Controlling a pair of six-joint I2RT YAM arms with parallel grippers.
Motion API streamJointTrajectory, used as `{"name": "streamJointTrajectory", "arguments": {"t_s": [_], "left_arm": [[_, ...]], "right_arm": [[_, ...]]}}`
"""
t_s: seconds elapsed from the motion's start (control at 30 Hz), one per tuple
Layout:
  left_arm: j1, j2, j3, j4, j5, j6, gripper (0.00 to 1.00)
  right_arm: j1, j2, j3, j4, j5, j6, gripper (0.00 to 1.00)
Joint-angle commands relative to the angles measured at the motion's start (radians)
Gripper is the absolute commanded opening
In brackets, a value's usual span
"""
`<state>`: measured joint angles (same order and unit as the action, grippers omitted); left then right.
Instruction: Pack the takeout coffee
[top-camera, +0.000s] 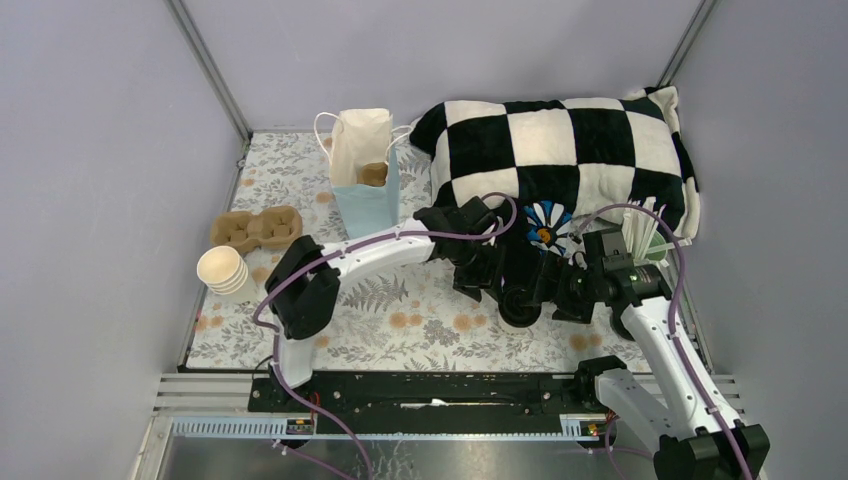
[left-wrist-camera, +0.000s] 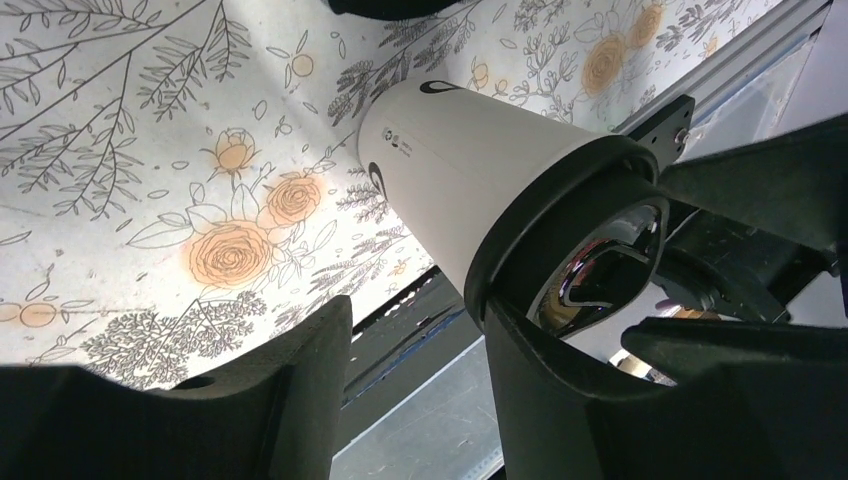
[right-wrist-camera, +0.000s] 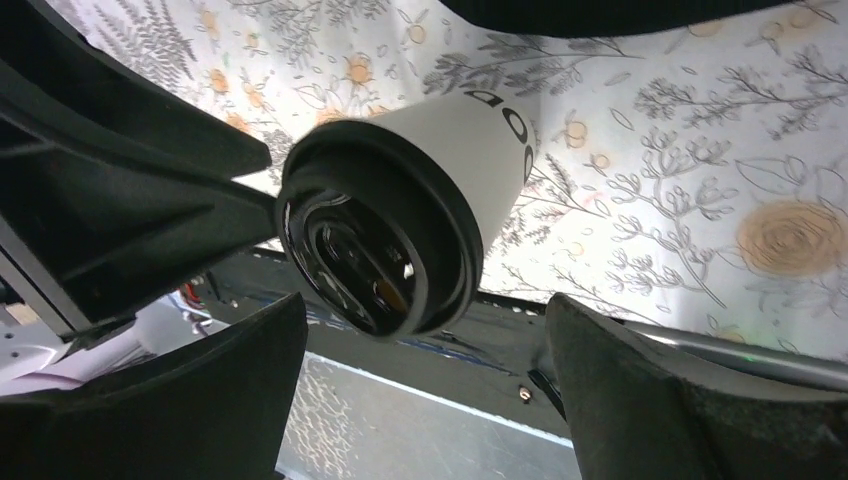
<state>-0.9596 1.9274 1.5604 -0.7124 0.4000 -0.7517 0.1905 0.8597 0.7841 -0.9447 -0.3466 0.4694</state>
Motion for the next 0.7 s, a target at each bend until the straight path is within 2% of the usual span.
{"name": "streamJointTrajectory", "arguments": {"t_s": [0.0,0.2,0.37,0.5,0.67], "left_arm": [[0.001,-0.091,-0.024,0.023,-0.013,0.022,0.57],[0.011,-0.113,-0.042,0.025,-0.005,0.026,0.6],[0.024,-0.164,-0.104,0.026,-0.021,0.03,0.63],[0.047,-0.238,-0.145,0.019,-0.043,0.036,0.66],[0.057,-0.316,-0.17,-0.003,-0.067,0.035,0.68]], "right_arm": [[-0.041,-0.007,-0.031,0.11,-0.127,0.002,0.95],[-0.109,0.025,-0.076,0.194,-0.237,-0.011,0.93],[-0.108,0.056,-0.1,0.252,-0.305,-0.023,0.79],[-0.108,0.067,-0.126,0.279,-0.348,-0.022,0.74],[-0.108,0.054,-0.202,0.385,-0.393,0.058,0.69]]}}
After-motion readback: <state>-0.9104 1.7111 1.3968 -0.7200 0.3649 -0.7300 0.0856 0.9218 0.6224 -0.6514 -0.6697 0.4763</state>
